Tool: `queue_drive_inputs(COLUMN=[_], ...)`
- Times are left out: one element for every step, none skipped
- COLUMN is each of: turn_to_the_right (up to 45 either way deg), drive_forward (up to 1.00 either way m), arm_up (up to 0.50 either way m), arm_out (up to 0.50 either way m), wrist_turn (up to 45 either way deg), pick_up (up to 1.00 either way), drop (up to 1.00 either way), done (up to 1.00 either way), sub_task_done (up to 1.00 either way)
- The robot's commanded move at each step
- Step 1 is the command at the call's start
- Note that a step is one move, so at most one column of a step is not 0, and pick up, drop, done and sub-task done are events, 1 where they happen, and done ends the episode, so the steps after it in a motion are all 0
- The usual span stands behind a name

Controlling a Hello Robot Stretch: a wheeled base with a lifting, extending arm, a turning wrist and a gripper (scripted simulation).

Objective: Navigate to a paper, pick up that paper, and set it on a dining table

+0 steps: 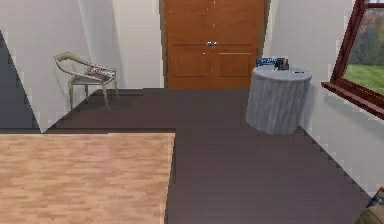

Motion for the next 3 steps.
queue_drive_inputs(turn_to_the_right=[0.0, 0.0, 0.0], drive_forward=[0.0, 0.0, 0.0], arm_up=[0.08, 0.0, 0.0], arm_out=[0.0, 0.5, 0.0], wrist_turn=[0.0, 0.0, 45.0], pick_up=[0.0, 0.0, 0.0], drop=[0.0, 0.0, 0.0], done=[0.0, 0.0, 0.0], sub_task_done=[0.0, 0.0, 0.0])
